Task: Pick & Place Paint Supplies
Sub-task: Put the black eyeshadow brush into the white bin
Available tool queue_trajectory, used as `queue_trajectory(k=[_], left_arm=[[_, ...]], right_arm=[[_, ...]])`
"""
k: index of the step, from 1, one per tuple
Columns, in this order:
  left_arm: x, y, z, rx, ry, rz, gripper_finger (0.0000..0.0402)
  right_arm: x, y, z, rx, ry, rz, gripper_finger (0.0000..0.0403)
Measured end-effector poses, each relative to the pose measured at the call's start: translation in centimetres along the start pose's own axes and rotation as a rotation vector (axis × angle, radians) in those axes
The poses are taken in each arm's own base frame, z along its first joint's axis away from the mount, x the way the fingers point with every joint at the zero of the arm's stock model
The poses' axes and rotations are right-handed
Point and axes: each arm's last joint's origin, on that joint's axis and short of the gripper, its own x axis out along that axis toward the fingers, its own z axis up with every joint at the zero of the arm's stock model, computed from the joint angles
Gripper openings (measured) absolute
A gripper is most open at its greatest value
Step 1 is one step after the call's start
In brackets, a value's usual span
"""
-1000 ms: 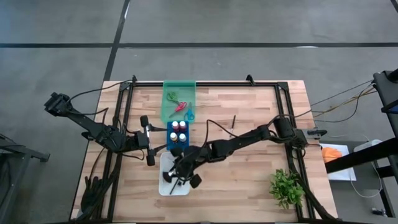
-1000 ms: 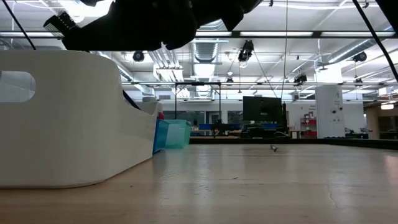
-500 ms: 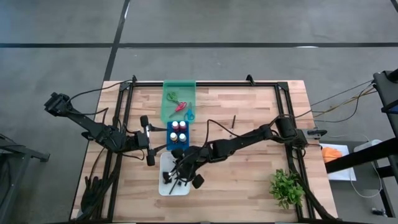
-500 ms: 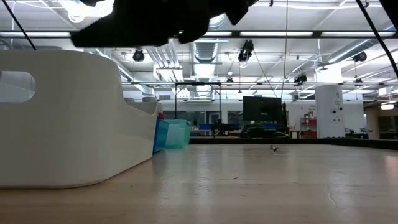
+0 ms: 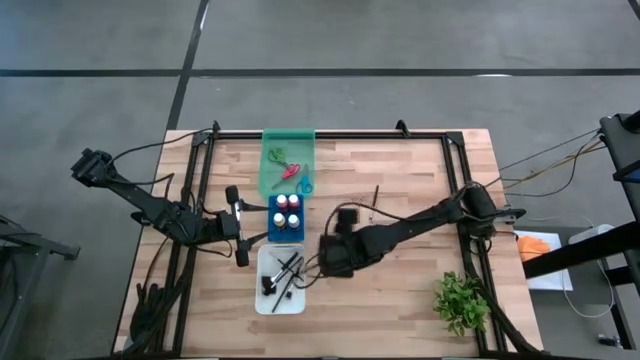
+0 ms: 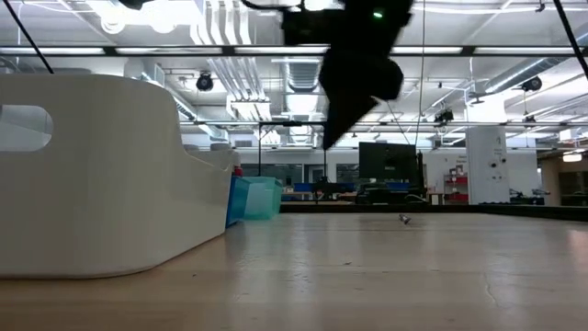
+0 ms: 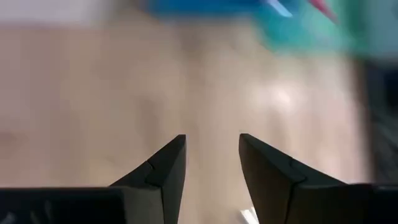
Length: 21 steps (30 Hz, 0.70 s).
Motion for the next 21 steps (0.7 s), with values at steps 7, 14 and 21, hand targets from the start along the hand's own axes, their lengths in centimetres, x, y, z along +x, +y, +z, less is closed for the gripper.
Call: queue_trajectory(k=[7, 14, 21], left_arm=[[0.0, 0.0, 0.1, -0.013, -0.007, -0.007, 0.0266], [0.0, 0.0, 0.1, -0.013, -0.008, -0.011, 0.0266], [0.0, 0.0, 0.1, -0.015, -0.011, -0.013, 0.0266]], right_arm=[[-2.0, -1.2, -4.1, 0.369, 0.061, -0.382, 0.0148], [-1.7, -2.5, -7.5, 0.740, 0.009, -0.322, 0.0148], [-1.0, -4.5, -10.4, 1.050, 0.029, -0.285, 0.0148]])
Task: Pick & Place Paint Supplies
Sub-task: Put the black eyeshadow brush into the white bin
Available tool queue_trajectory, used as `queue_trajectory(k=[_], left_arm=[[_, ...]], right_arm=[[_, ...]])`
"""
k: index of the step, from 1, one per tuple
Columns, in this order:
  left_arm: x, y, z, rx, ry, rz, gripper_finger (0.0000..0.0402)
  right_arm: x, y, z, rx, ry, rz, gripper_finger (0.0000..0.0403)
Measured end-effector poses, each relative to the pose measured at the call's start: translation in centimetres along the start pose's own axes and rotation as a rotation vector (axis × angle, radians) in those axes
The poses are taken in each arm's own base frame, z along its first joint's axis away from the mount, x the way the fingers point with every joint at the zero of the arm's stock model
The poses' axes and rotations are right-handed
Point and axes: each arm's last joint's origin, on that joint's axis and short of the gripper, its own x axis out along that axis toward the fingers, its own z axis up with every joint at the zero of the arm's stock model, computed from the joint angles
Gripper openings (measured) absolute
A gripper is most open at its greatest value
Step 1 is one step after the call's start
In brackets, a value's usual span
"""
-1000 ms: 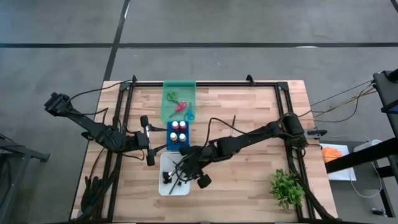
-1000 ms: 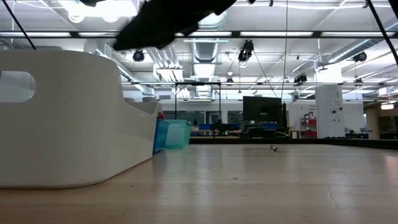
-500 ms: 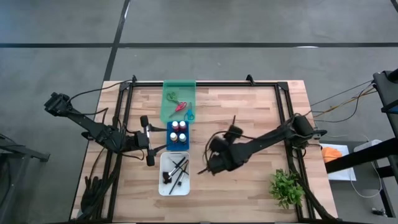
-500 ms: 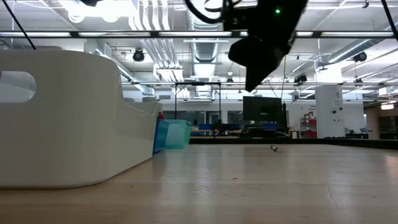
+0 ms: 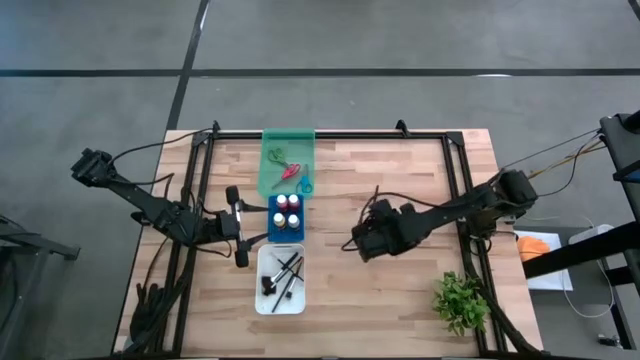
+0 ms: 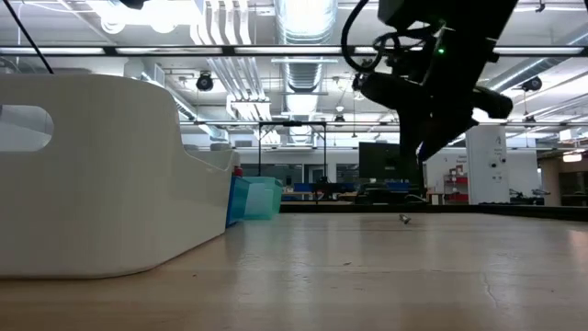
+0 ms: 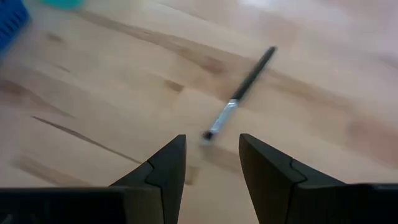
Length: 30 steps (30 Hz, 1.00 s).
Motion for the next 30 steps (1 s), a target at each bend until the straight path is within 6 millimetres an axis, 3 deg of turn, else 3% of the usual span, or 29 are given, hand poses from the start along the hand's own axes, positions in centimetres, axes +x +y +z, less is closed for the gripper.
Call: queue_trajectory(k=[10, 17, 30], left_arm=[[0.0, 0.0, 0.0, -0.002, -0.004, -0.004, 0.0266], [0.0, -0.1, 0.0, 0.010, -0.004, -0.018, 0.0266], [0.0, 0.0, 0.1, 0.002, -0.010, -0.020, 0.0266]], right_arm=[[2.5, -1.3, -1.1, 0.311, -0.029, 0.271, 0.0148], [3.9, -2.8, -1.9, 0.369, -0.008, 0.234, 0.0148], [6.9, -2.3, -3.1, 0.339, 0.059, 0.147, 0.0148]])
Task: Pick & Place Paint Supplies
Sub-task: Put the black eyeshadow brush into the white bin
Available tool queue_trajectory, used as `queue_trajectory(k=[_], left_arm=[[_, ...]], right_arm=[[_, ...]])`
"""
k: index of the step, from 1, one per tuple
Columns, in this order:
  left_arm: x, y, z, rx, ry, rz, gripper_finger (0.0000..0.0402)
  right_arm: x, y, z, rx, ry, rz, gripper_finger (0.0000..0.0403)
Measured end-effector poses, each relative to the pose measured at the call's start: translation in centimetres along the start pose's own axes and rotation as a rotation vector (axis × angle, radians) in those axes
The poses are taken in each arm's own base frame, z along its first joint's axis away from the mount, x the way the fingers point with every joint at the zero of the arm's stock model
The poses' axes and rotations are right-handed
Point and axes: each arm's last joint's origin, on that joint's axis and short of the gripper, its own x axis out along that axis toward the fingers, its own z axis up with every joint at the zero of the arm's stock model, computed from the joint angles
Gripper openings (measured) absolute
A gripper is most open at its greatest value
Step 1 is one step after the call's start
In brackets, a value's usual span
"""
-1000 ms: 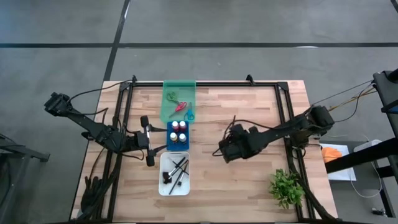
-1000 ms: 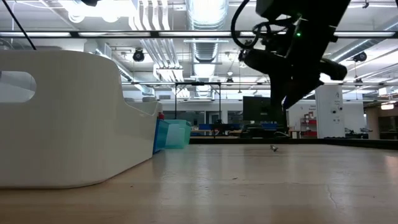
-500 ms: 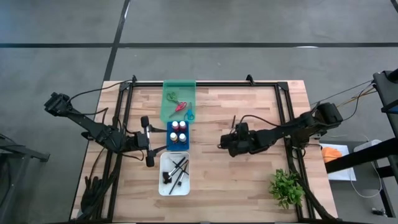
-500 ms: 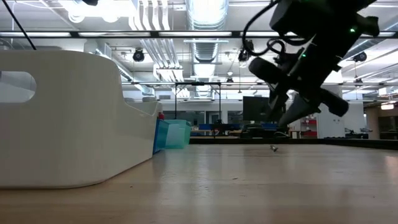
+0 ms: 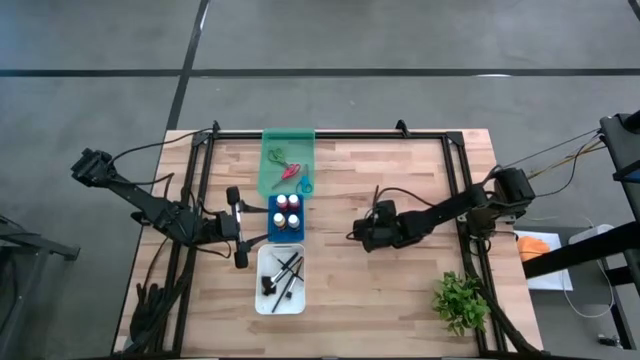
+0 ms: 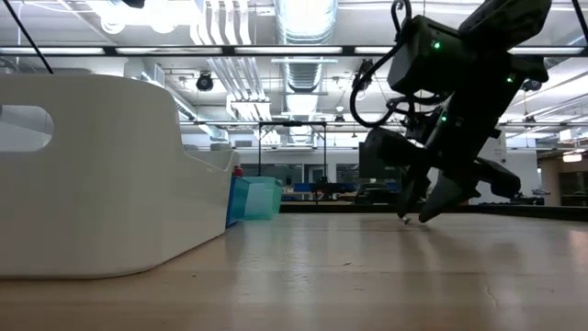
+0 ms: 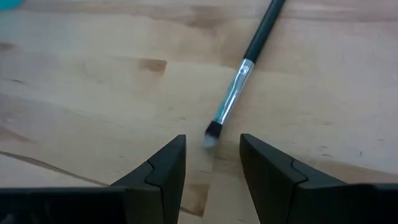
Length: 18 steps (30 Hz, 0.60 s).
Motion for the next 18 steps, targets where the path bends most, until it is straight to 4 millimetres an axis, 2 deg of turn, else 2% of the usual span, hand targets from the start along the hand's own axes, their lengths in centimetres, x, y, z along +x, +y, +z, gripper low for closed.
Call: queue_trajectory(k=[13, 18], left_arm=[[0.0, 0.0, 0.0, 0.001, -0.002, 0.000, 0.0266], [0.0, 0.0, 0.0, 0.001, -0.003, 0.000, 0.0267]], right_arm=[[1.8, 0.4, 0.2, -0.018, -0.005, 0.002, 0.0147], [2.6, 0.2, -0.3, -0.036, -0.010, -0.028, 0.0108]])
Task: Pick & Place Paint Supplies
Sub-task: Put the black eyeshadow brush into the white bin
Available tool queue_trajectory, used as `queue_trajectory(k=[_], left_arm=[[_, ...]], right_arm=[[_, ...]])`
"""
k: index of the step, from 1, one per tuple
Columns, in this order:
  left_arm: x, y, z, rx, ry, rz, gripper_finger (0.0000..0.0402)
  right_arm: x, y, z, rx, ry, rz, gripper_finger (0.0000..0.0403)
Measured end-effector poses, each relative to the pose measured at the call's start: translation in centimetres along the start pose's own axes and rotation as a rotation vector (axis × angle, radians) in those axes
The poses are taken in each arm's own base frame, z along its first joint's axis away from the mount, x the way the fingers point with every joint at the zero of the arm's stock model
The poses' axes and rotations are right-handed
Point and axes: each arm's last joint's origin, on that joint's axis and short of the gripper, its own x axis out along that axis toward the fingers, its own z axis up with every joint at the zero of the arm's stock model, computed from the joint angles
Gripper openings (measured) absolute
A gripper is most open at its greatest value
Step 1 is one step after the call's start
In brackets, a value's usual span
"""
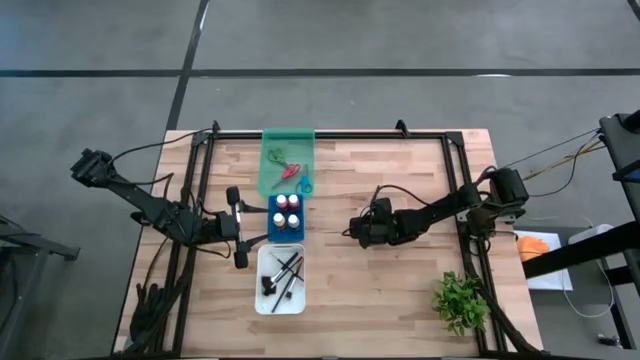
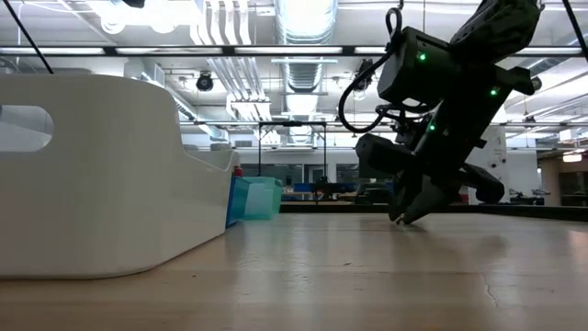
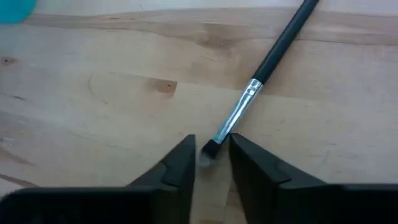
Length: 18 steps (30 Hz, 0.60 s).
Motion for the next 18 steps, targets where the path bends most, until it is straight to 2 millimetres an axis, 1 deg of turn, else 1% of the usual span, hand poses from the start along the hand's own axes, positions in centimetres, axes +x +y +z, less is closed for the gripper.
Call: queue_trajectory(k=[6, 9, 12, 15, 18], left_arm=[[0.0, 0.0, 0.0, 0.000, 0.000, 0.000, 0.0267], [0.0, 0.0, 0.0, 0.000, 0.001, 0.000, 0.0267], [0.0, 0.0, 0.0, 0.002, 0.003, 0.000, 0.0267], [0.0, 0.0, -0.1, 0.007, 0.008, -0.001, 0.0267], [0.0, 0.0, -0.1, 0.007, 0.009, -0.001, 0.0267]], right_arm=[[0.2, -0.1, -0.1, -0.024, -0.004, -0.007, 0.0020], [-0.3, 0.0, -0.2, -0.048, -0.004, 0.013, 0.0013], [-1.2, 0.2, -0.5, -0.069, -0.021, 0.044, 0.0011], [-2.4, 0.4, -1.1, -0.093, -0.001, 0.093, 0.0011], [-3.8, 0.7, -1.6, -0.124, -0.023, 0.155, 0.0011]])
